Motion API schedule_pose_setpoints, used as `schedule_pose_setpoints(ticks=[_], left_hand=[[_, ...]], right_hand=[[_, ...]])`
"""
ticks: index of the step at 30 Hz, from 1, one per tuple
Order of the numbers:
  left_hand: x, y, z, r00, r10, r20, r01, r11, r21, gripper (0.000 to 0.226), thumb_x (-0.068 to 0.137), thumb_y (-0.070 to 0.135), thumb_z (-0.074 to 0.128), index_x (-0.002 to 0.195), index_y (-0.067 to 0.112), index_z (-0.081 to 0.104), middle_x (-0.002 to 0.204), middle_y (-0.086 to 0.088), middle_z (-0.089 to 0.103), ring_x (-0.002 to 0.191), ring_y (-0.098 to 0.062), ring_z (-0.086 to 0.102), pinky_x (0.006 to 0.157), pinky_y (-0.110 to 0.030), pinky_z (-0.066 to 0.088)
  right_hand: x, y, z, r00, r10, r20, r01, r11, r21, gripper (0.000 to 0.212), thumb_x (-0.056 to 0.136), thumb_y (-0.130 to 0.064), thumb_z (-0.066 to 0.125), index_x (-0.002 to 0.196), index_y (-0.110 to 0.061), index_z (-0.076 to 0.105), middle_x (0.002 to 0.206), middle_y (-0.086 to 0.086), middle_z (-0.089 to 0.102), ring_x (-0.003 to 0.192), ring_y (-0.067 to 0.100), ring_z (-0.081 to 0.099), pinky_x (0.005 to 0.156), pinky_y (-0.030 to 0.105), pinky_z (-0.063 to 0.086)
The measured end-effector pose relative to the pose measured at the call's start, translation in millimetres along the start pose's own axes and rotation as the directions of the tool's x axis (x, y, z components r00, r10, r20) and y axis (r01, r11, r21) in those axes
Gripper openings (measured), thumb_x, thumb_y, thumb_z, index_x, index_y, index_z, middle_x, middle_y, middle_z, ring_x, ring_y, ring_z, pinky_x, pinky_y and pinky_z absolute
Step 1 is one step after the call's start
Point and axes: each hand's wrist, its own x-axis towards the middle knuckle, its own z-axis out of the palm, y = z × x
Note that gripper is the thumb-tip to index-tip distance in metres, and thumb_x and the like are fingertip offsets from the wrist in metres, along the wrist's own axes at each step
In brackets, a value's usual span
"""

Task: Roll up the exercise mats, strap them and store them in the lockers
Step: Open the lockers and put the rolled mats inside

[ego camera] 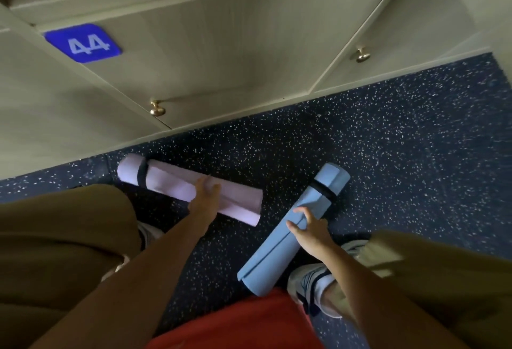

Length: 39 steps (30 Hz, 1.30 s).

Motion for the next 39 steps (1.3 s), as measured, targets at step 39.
schedule_pose_setpoints(ticks=[39], left_hand=[[-326, 49, -114, 0.488, 0.814, 0.315, -0.851, 0.523, -0.034, 0.035, 0.089, 0.057, 0.057, 0.121, 0.043, 0.058, 0.116, 0.002, 0.069, 0.106, -0.015, 0.063, 0.1, -0.03, 0.047]], right_hand=[[-331, -138, -118, 0.737, -0.436, -0.516, 0.641, 0.692, 0.331, 0.084, 0.082, -0.046, 0.082, 0.144, -0.032, 0.028, 0.115, -0.012, 0.065, 0.106, 0.012, 0.067, 0.099, 0.038, 0.052]])
